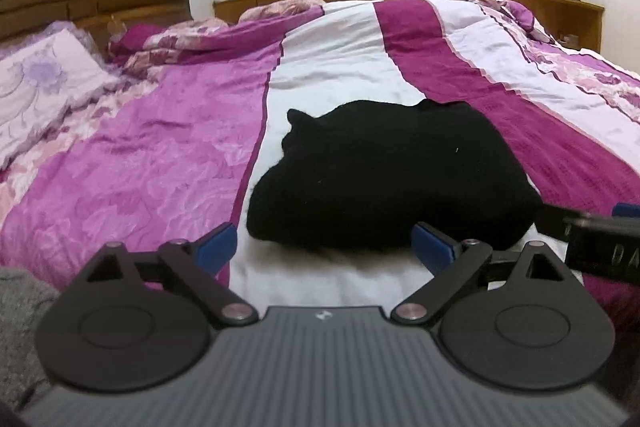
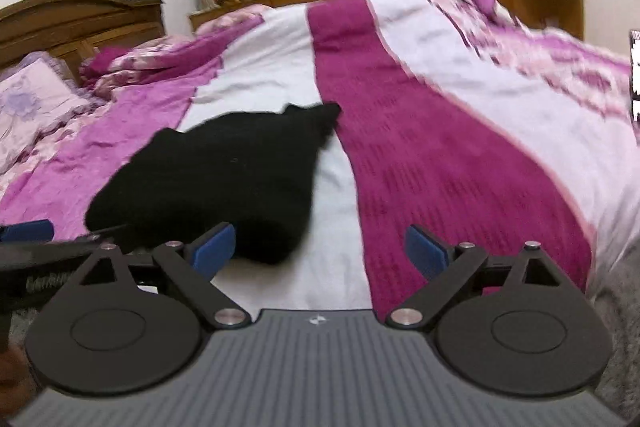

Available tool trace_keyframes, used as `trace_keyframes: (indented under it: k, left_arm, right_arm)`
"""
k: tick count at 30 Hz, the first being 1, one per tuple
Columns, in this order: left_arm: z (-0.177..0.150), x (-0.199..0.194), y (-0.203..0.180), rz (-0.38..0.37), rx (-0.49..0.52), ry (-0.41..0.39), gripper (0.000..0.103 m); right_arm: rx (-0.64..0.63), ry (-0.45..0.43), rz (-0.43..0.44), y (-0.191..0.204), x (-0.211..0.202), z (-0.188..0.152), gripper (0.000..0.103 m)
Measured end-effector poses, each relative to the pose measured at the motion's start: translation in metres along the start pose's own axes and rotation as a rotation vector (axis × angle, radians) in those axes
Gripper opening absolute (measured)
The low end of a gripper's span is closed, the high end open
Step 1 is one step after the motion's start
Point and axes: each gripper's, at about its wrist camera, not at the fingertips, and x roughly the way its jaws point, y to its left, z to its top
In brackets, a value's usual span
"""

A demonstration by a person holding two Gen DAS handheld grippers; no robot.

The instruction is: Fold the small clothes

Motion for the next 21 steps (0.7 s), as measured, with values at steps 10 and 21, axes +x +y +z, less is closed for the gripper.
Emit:
trace_keyframes:
  k: [10, 21]
  left_arm:
    - [-0.007, 0.013, 0.005, -0.031, -0.017, 0.053, 0.096]
    - [-0.010, 0.020, 0.006, -0.054, -0.034, 0.101, 0.096]
  right_arm:
    - [-0.033, 0.047, 0.027, 0.005, 0.019, -0.009, 0.097]
    - [-0.040, 0.082, 0.022, 0.007, 0.028, -0.013, 0.100]
